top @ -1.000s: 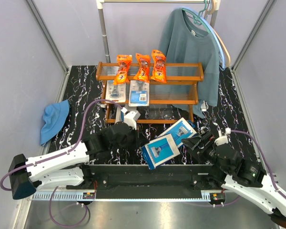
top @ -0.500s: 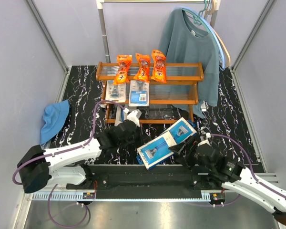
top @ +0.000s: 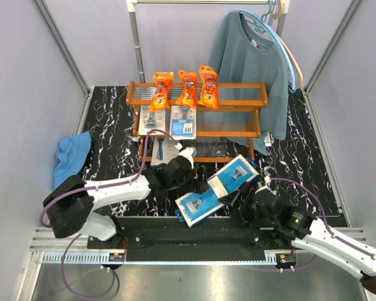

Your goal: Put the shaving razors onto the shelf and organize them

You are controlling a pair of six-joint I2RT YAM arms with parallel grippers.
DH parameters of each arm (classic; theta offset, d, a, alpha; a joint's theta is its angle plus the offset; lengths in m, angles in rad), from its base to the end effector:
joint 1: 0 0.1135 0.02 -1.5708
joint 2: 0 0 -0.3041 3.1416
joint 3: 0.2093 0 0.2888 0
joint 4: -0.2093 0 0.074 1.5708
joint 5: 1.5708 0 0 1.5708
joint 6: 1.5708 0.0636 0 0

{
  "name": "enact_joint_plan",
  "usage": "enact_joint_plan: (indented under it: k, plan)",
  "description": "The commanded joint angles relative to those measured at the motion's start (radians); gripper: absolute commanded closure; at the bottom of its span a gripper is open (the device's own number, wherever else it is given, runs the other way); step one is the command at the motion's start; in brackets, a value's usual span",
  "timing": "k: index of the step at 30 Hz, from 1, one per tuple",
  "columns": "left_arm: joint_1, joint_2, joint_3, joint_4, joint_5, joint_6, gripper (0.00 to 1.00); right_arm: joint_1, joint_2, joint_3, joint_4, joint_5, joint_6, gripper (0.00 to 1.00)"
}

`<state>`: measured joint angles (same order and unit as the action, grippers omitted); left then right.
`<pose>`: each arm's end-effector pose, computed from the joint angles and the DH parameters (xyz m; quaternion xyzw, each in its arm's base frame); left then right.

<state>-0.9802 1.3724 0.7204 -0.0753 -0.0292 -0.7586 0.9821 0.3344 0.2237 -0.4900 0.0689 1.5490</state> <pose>0.1818 -0.2679 0.1965 0.0949 0.9073 -0.3041 0.2743 0.0778 0.1086 0.1640 0.2627 0.8444 0.4353 0.1691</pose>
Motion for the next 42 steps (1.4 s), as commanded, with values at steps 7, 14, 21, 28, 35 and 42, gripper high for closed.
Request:
enact_joint_plan:
  k: [7,14,21,28,35,42]
  plan:
    - [0.043,0.057,-0.004,0.121,0.152,0.102,0.08,0.021,0.136,-0.078,0.26,-0.017,0.002,0.0]
    - [0.043,0.134,-0.056,0.215,0.274,0.067,0.12,0.026,0.386,-0.049,0.424,0.008,-0.02,0.0]
    - [0.043,0.111,-0.116,0.29,0.345,0.059,0.25,0.026,0.321,-0.032,0.435,0.083,-0.061,0.04]
    - [0.04,0.002,-0.179,0.385,0.521,0.042,0.58,0.027,0.131,-0.017,0.351,0.146,-0.093,0.05]
    - [0.034,-0.091,-0.187,0.378,0.545,0.015,0.95,0.026,0.166,0.025,0.337,0.135,-0.128,0.04]
    - [0.035,-0.19,-0.161,0.269,0.366,-0.033,1.0,0.027,0.124,0.063,0.33,0.138,-0.168,0.0]
